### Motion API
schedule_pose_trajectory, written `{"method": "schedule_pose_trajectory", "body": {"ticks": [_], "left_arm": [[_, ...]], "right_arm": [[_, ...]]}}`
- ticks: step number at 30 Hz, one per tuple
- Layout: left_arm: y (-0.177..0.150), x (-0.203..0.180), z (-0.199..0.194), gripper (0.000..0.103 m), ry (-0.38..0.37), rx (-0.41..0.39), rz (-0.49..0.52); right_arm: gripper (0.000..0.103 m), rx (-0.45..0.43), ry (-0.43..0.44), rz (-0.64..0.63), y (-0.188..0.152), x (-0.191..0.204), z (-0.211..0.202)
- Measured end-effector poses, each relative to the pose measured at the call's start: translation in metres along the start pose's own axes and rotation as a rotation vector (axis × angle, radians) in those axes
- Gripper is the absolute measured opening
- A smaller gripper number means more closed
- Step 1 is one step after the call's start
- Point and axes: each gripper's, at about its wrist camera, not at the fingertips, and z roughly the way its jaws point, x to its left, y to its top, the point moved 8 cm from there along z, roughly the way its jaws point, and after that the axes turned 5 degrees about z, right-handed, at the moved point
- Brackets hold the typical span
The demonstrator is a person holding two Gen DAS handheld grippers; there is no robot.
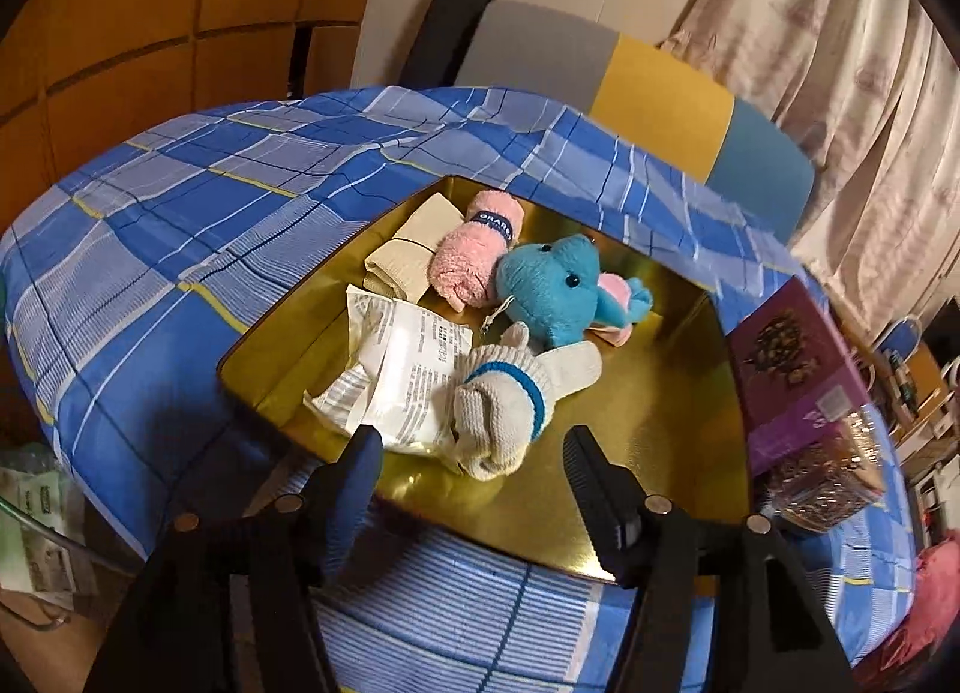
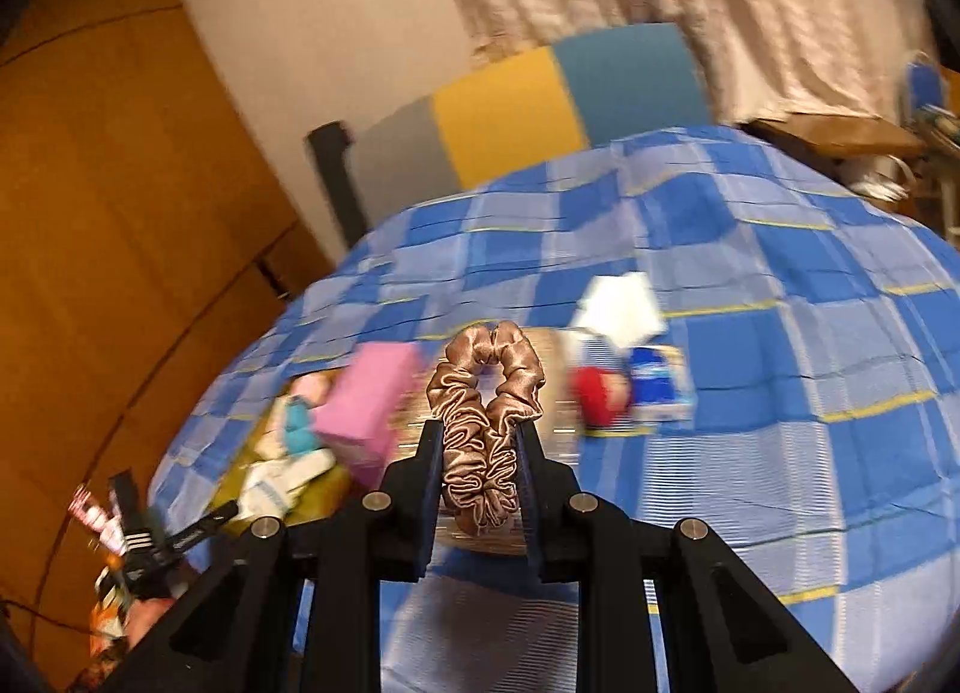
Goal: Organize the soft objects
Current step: 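Lower the brown scrunchie into the gold tray and open the right gripper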
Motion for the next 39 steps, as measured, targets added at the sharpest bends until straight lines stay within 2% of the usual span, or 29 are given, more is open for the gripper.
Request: {"method": "schedule_pose_trajectory", "body": {"ticks": [5, 11, 19, 28, 32, 34, 39], "left_arm": [[-0.005, -0.005, -0.005, 0.064, -0.034, 0.011, -0.005], [-0.014, -0.014, -0.012, 0.064, -0.045, 0.013, 0.044], [-0.026, -0.009, -0.016, 0.063, 0.015, 0.031, 0.078], [-0.024, 0.010, -0.018, 0.063, 0.021, 0.037, 0.018], [-0.023, 0.013, -0.019, 0.063, 0.017, 0.036, 0.004], [-0.024, 0.015, -0.019, 0.063, 0.011, 0.039, -0.008], [-0.026, 0.018, -0.017, 0.063, 0.004, 0.048, -0.033]], "right_arm": [[0.023, 0.056, 0.076, -0.074, -0.014, 0.058, 0.024], [0.023, 0.174, 0.154, -0.129, -0.046, 0.118, 0.068], [0.023, 0.341, 0.136, -0.252, -0.100, 0.172, 0.148], [0.025, 0.436, 0.060, -0.288, -0.134, 0.191, 0.208], [0.029, 0.459, 0.019, -0.264, -0.141, 0.188, 0.226], [0.038, 0.473, 0.015, -0.246, -0.145, 0.186, 0.232], [0.042, 0.506, 0.017, -0.213, -0.157, 0.182, 0.230]]}}
